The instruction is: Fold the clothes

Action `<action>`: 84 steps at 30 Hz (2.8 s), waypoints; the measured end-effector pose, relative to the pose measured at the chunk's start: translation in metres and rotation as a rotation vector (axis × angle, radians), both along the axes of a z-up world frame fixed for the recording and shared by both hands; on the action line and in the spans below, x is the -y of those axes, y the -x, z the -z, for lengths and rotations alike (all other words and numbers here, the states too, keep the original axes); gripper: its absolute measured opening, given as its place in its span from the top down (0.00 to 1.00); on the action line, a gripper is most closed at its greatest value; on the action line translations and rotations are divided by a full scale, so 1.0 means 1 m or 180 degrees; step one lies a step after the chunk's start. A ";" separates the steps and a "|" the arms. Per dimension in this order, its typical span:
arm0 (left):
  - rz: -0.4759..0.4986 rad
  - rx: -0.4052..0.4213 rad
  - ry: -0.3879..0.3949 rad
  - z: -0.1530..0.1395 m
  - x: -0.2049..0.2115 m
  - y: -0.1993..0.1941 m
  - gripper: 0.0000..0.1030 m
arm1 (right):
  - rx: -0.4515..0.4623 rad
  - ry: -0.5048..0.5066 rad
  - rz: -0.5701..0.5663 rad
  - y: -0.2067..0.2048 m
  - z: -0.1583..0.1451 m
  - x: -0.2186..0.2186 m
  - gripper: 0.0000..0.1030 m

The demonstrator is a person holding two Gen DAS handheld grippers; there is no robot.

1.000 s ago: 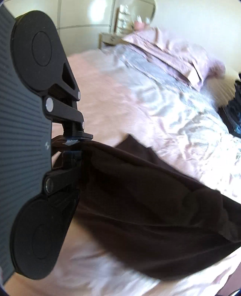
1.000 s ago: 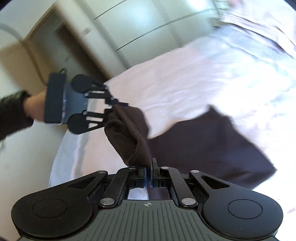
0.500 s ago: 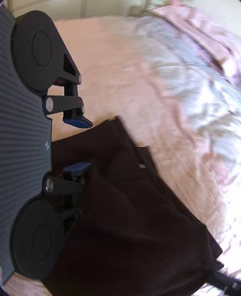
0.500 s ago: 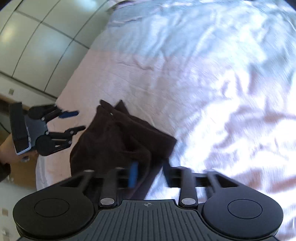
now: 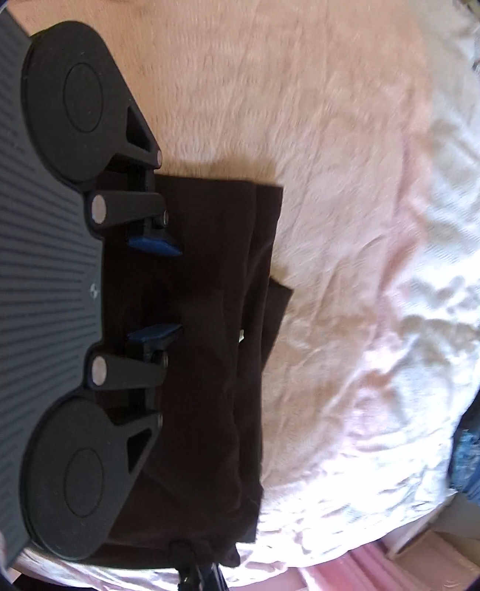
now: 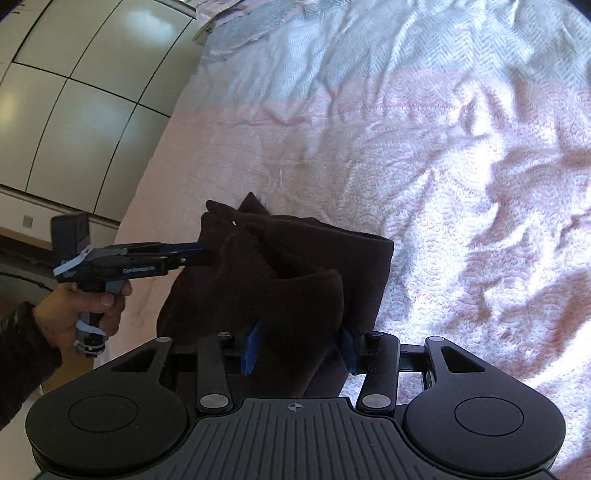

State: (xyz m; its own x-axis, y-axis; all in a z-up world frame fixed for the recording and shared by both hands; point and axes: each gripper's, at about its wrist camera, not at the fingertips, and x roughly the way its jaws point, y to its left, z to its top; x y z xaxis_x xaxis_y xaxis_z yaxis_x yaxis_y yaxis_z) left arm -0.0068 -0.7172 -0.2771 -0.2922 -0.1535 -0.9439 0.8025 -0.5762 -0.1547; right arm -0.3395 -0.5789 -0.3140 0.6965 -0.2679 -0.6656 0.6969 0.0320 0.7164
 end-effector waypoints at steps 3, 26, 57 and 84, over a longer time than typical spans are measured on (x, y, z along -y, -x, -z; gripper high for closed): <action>0.0059 -0.0112 0.0020 -0.007 -0.003 0.000 0.99 | -0.0062 -0.0045 -0.0008 0.000 0.000 0.001 0.97; -0.0455 0.0261 0.0667 -0.034 0.003 -0.019 0.94 | -0.0438 0.0229 0.0135 0.035 -0.026 0.006 0.96; -0.0269 0.0255 0.0525 -0.037 -0.074 -0.050 0.93 | -0.1003 0.1436 -0.1037 -0.063 -0.073 -0.034 0.66; -0.0194 0.0111 0.0815 -0.013 -0.106 -0.039 0.88 | -0.1530 0.1524 -0.1727 -0.112 -0.064 -0.090 0.66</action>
